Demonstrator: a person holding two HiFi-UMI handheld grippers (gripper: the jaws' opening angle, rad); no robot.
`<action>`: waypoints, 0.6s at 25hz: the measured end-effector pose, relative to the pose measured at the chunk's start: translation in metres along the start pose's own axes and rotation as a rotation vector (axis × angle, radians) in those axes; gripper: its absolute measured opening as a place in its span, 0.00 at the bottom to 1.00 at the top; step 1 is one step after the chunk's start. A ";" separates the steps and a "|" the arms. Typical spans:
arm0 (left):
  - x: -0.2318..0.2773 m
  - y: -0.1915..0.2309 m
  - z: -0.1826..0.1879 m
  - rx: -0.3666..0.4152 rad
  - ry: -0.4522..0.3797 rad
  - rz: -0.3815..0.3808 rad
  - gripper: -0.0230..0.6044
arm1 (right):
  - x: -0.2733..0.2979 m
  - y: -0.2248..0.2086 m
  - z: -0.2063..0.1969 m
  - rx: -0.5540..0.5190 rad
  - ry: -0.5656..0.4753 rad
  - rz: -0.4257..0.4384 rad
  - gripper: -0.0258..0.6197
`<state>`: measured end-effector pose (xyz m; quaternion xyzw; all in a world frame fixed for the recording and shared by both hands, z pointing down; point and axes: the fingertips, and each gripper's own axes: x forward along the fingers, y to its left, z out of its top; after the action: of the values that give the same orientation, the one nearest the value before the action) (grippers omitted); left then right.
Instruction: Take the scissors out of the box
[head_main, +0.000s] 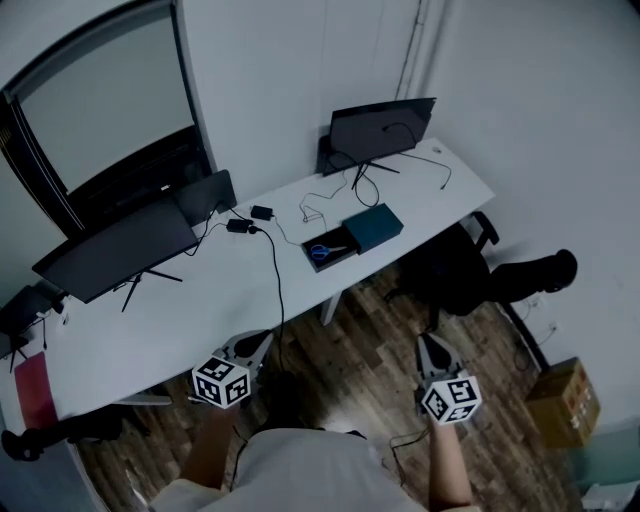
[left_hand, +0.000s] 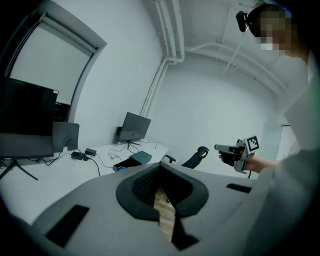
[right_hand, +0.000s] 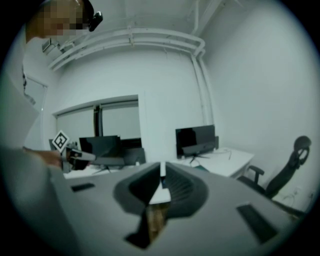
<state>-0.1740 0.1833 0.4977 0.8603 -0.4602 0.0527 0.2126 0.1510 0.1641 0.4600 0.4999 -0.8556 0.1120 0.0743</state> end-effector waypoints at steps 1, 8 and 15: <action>0.006 0.007 0.004 -0.001 0.001 -0.006 0.09 | 0.008 -0.001 0.002 0.002 0.000 -0.006 0.10; 0.050 0.055 0.038 0.014 0.032 -0.060 0.09 | 0.064 -0.009 0.019 0.017 0.003 -0.052 0.10; 0.093 0.109 0.070 0.042 0.052 -0.120 0.09 | 0.118 -0.009 0.033 0.021 0.014 -0.110 0.10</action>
<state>-0.2169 0.0299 0.4952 0.8891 -0.4008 0.0720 0.2092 0.1002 0.0521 0.4579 0.5462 -0.8250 0.1203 0.0811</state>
